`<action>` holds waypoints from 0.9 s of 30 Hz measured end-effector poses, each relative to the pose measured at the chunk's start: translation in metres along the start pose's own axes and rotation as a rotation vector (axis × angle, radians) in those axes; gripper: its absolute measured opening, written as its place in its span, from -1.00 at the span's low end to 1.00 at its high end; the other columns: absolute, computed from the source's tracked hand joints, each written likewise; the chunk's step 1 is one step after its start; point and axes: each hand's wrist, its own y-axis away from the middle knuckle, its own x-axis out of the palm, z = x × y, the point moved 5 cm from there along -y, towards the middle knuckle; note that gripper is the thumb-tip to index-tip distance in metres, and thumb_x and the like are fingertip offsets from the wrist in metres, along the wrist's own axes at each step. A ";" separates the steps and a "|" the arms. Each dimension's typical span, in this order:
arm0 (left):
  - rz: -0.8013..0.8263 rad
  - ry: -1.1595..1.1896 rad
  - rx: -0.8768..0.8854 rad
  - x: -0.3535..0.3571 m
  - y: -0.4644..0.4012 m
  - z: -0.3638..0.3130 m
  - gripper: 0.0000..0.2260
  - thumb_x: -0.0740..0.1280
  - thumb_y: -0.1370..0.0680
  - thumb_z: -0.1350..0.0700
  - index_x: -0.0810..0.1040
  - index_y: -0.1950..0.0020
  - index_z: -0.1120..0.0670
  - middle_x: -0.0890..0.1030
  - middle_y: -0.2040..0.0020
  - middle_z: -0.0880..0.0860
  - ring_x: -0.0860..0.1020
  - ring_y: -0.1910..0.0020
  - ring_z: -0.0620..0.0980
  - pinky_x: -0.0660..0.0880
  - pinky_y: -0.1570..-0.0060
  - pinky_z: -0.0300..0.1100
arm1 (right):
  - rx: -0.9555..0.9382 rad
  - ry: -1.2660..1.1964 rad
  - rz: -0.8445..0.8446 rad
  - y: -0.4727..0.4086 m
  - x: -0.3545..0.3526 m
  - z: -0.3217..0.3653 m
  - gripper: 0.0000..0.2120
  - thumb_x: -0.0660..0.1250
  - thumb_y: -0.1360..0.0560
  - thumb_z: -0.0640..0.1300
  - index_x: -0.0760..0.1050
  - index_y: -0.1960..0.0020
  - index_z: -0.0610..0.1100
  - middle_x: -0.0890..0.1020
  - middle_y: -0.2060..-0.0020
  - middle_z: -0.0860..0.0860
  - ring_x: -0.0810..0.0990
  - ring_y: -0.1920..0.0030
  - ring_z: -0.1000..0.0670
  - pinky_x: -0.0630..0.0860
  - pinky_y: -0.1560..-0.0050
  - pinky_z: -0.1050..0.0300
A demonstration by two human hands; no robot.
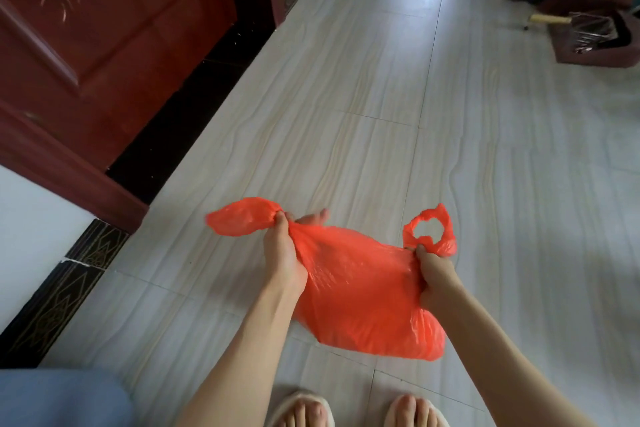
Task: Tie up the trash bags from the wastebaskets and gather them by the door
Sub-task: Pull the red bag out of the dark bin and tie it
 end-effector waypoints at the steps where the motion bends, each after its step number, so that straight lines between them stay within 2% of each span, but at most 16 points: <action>1: 0.014 0.001 -0.023 0.001 0.002 0.002 -0.68 0.02 -0.65 0.07 0.30 0.28 0.06 0.44 0.60 -0.05 0.52 0.57 -0.02 0.53 0.24 -0.10 | -0.001 -0.056 0.005 0.001 -0.001 0.000 -0.73 0.12 -0.60 -0.14 0.39 0.27 -0.06 0.49 0.48 0.03 0.45 0.51 0.09 0.36 0.44 0.22; 3: 0.040 -0.139 0.001 0.002 0.004 0.004 -0.65 0.02 -0.65 0.10 0.28 0.33 0.07 0.20 0.64 -0.08 0.23 0.70 -0.09 0.52 0.38 -0.17 | -0.065 -0.242 0.090 0.002 0.004 0.004 -0.70 0.08 -0.62 -0.12 0.36 0.28 -0.08 0.63 0.49 0.05 0.58 0.35 0.06 0.45 0.29 0.18; 5: 0.076 -0.325 0.033 0.002 0.004 0.008 -0.66 0.02 -0.65 0.11 0.26 0.34 0.07 0.15 0.64 -0.10 0.14 0.69 -0.13 0.44 0.51 -0.24 | -0.151 -0.411 0.218 0.009 0.011 0.011 -0.70 0.06 -0.62 -0.11 0.32 0.28 -0.08 0.70 0.37 -0.02 0.64 0.18 -0.05 0.53 0.14 0.07; 6: 0.091 -0.400 0.027 0.003 0.004 0.010 -0.67 0.03 -0.65 0.11 0.25 0.33 0.07 0.16 0.64 -0.11 0.13 0.69 -0.15 0.40 0.56 -0.28 | -0.189 -0.447 0.263 0.013 0.014 0.014 -0.69 0.05 -0.62 -0.11 0.31 0.28 -0.08 0.70 0.39 -0.05 0.66 0.19 -0.08 0.55 0.12 0.06; 8: 0.135 -0.504 -0.017 0.005 0.005 0.014 -0.70 0.04 -0.63 0.12 0.24 0.32 0.06 0.17 0.63 -0.12 0.13 0.67 -0.17 0.35 0.61 -0.34 | -0.254 -0.472 0.301 0.020 0.019 0.021 -0.69 0.05 -0.63 -0.10 0.30 0.29 -0.09 0.56 0.58 -0.01 0.64 0.37 -0.06 0.58 0.16 0.08; 10: 0.194 -0.511 -0.089 0.007 0.008 0.018 -0.78 0.05 -0.57 0.14 0.28 0.28 0.06 0.18 0.59 -0.10 0.16 0.64 -0.16 0.39 0.57 -0.30 | -0.334 -0.393 0.263 0.023 0.023 0.025 -0.68 0.03 -0.63 -0.12 0.28 0.30 -0.11 0.31 0.66 0.08 0.42 0.59 0.03 0.56 0.24 0.09; 11: 0.222 -0.482 -0.115 0.007 0.010 0.019 -0.82 0.04 -0.56 0.14 0.33 0.21 0.09 0.21 0.57 -0.09 0.19 0.61 -0.14 0.42 0.52 -0.27 | -0.382 -0.308 0.232 0.023 0.023 0.026 -0.68 0.02 -0.63 -0.12 0.26 0.30 -0.11 0.24 0.65 0.10 0.30 0.63 0.07 0.51 0.33 0.12; 13: 0.270 -0.394 -0.154 0.007 0.012 0.020 -0.82 0.04 -0.57 0.14 0.40 0.06 0.14 0.28 0.53 -0.05 0.27 0.55 -0.11 0.46 0.42 -0.21 | -0.445 -0.152 0.211 0.023 0.023 0.030 -0.70 0.08 -0.61 -0.13 0.24 0.30 -0.09 0.20 0.61 0.12 0.19 0.60 0.11 0.39 0.44 0.16; 15: 0.303 -0.317 -0.145 0.006 0.010 0.018 -0.78 0.05 -0.61 0.13 0.44 -0.01 0.19 0.36 0.51 -0.03 0.38 0.51 -0.10 0.45 0.28 -0.16 | -0.412 -0.091 0.278 0.021 0.024 0.028 -0.78 0.20 -0.51 -0.14 0.25 0.29 -0.07 0.20 0.55 0.11 0.19 0.55 0.11 0.32 0.48 0.21; 17: 0.314 -0.339 -0.060 0.004 0.009 0.017 -0.75 0.07 -0.63 0.13 0.47 0.02 0.25 0.40 0.49 -0.03 0.47 0.48 -0.10 0.50 0.28 -0.19 | -0.342 -0.107 0.374 0.019 0.026 0.025 -0.84 0.18 -0.39 -0.16 0.22 0.32 -0.08 0.22 0.51 0.10 0.20 0.51 0.09 0.28 0.51 0.26; 19: 0.285 -0.330 0.014 0.003 0.008 0.015 -0.73 0.08 -0.64 0.13 0.48 0.13 0.22 0.45 0.47 -0.01 0.54 0.47 -0.07 0.52 0.37 -0.23 | -0.329 -0.013 0.394 0.016 0.029 0.022 -0.78 0.09 -0.45 -0.25 0.19 0.35 -0.07 0.24 0.50 0.07 0.20 0.46 0.06 0.27 0.51 0.28; 21: 0.233 -0.305 0.023 0.005 0.007 0.017 -0.70 0.07 -0.64 0.09 0.42 0.22 0.14 0.48 0.48 0.00 0.57 0.46 -0.04 0.48 0.43 -0.26 | -0.363 0.115 0.381 0.014 0.030 0.021 -0.72 0.01 -0.54 -0.33 0.27 0.28 -0.08 0.26 0.43 0.02 0.23 0.44 0.05 0.26 0.52 0.29; 23: 0.209 -0.344 0.028 0.010 0.006 0.019 -0.69 0.05 -0.65 0.04 0.36 0.24 0.11 0.39 0.58 -0.05 0.50 0.55 -0.06 0.41 0.51 -0.29 | -0.344 0.098 0.373 0.012 0.028 0.018 -0.72 -0.02 -0.56 -0.35 0.30 0.24 -0.12 0.31 0.39 -0.03 0.25 0.47 0.06 0.25 0.55 0.30; 25: 0.232 -0.466 0.039 0.015 0.007 0.027 -0.68 0.04 -0.64 0.02 0.31 0.28 0.10 0.24 0.63 -0.10 0.28 0.67 -0.14 0.25 0.62 -0.33 | -0.281 -0.028 0.377 0.009 0.024 0.015 -0.74 -0.01 -0.59 -0.33 0.31 0.23 -0.16 0.39 0.37 -0.07 0.29 0.53 0.10 0.26 0.58 0.31; 27: 0.271 -0.552 -0.022 0.020 0.008 0.034 -0.67 0.04 -0.64 0.03 0.35 0.29 0.08 0.20 0.60 -0.12 0.15 0.67 -0.18 0.09 0.65 -0.35 | -0.240 -0.111 0.399 0.008 0.023 0.012 -0.76 0.02 -0.60 -0.30 0.32 0.20 -0.19 0.51 0.38 -0.09 0.30 0.57 0.14 0.27 0.59 0.32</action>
